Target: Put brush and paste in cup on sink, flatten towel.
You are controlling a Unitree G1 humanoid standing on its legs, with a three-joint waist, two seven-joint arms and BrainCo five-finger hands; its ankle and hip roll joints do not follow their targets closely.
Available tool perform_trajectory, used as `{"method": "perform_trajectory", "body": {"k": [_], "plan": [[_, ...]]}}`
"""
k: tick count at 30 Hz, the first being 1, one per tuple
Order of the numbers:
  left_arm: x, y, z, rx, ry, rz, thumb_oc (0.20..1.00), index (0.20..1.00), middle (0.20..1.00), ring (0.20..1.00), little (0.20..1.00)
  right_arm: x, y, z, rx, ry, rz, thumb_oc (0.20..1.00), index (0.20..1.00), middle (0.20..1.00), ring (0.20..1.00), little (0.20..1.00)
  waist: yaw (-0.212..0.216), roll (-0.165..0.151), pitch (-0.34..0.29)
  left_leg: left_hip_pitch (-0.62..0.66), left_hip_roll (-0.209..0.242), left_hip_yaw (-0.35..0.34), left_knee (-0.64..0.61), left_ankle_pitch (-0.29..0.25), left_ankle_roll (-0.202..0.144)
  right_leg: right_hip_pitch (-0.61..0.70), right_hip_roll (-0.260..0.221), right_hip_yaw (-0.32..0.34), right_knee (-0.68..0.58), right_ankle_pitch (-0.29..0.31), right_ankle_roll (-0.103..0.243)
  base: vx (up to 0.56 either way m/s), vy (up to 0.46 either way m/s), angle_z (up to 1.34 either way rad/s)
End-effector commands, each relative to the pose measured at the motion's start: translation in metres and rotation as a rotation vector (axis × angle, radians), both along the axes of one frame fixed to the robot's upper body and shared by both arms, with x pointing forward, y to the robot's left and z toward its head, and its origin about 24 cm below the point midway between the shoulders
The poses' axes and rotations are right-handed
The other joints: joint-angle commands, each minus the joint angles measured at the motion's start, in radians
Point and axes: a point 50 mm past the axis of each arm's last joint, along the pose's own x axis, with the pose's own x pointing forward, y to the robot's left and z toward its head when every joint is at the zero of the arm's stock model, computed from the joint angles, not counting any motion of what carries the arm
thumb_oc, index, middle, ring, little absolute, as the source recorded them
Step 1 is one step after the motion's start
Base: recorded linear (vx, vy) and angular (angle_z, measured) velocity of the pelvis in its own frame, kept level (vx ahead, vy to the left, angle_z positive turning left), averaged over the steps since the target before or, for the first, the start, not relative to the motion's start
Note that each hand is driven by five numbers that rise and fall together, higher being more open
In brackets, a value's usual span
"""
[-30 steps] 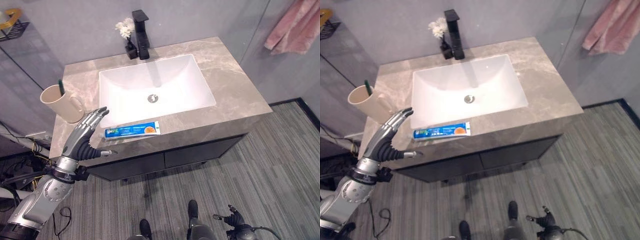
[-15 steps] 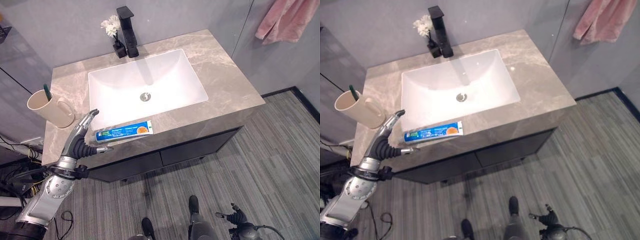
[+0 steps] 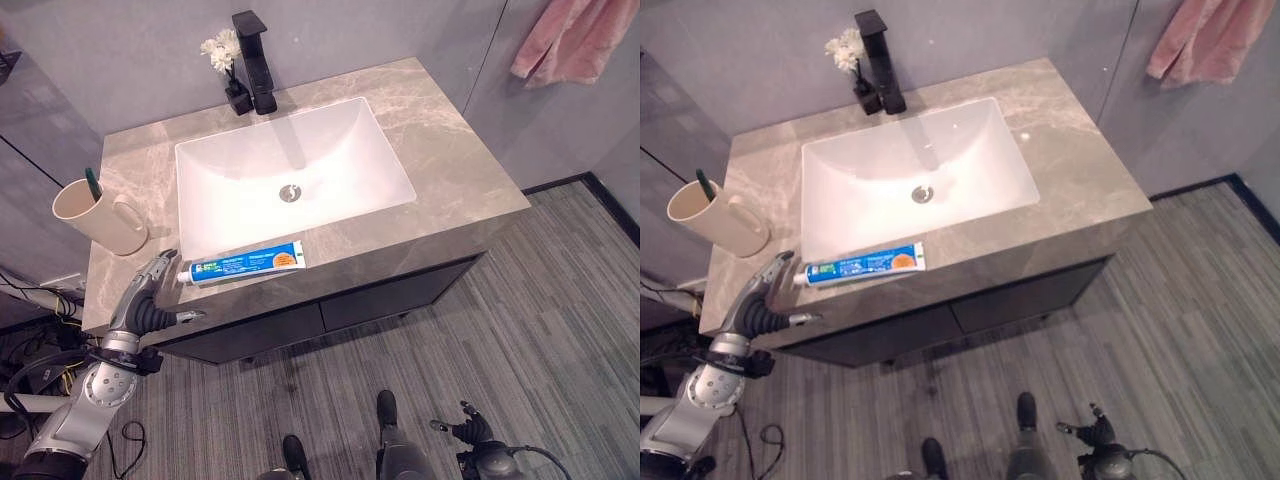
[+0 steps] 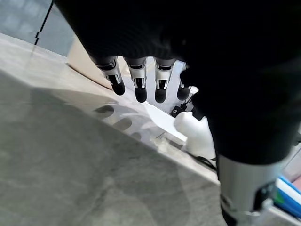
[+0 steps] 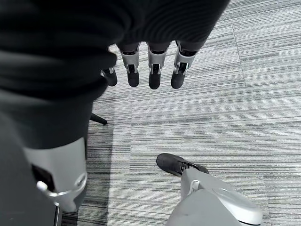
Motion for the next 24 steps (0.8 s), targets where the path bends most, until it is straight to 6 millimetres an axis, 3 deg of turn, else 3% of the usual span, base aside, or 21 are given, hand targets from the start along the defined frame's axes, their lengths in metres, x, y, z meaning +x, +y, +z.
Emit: {"method": "perform_trajectory", "body": {"k": [1,14,20,21,24], "plan": [[0.013,0.000,0.018,-0.029,-0.107,0.016,1.000,1.000,1.000,1.000,1.000,0.025,-0.001,0.010,-0.034,-0.072,0.026,1.000,1.000,1.000,1.000,1.000,-0.004,0.011,0.028,0.002,0.051,-0.103,0.004,0.010,-0.025,0.046,-0.056,0.004,0.007,0.004,0.111,0.00,0.000,0.00],[0.016,-0.015,0.015,-0.276,-0.114,-0.027,1.000,1.000,1.000,1.000,1.000,0.013,-0.007,0.006,-0.024,-0.035,-0.014,1.000,1.000,1.000,1.000,1.000,-0.016,0.031,0.017,0.007,0.058,-0.094,0.004,0.009,-0.031,0.049,-0.053,0.006,0.007,-0.003,0.107,0.00,0.000,0.00],[0.019,-0.018,0.018,-0.274,-0.128,-0.037,1.000,1.000,1.000,1.000,1.000,0.013,-0.007,0.006,-0.028,-0.030,-0.003,1.000,1.000,1.000,1.000,1.000,-0.021,0.036,0.018,0.007,0.059,-0.092,0.004,0.011,-0.032,0.050,-0.053,0.005,0.007,-0.004,0.106,0.00,0.000,0.00],[0.020,-0.018,0.020,-0.258,-0.133,-0.042,0.947,0.947,0.947,0.947,0.947,0.013,-0.007,0.006,-0.028,-0.031,-0.003,1.000,1.000,1.000,1.000,1.000,-0.021,0.036,0.018,0.006,0.059,-0.092,0.004,0.011,-0.032,0.049,-0.053,0.006,0.007,-0.004,0.105,0.00,0.000,0.00],[0.023,-0.022,0.025,-0.224,-0.149,-0.065,0.944,0.944,0.944,0.944,0.944,0.016,-0.007,0.008,-0.057,-0.030,0.051,1.000,1.000,1.000,1.000,1.000,-0.025,0.041,0.019,0.001,0.058,-0.093,0.004,0.013,-0.034,0.044,-0.052,0.006,0.007,-0.004,0.104,0.00,0.000,0.00]]}}
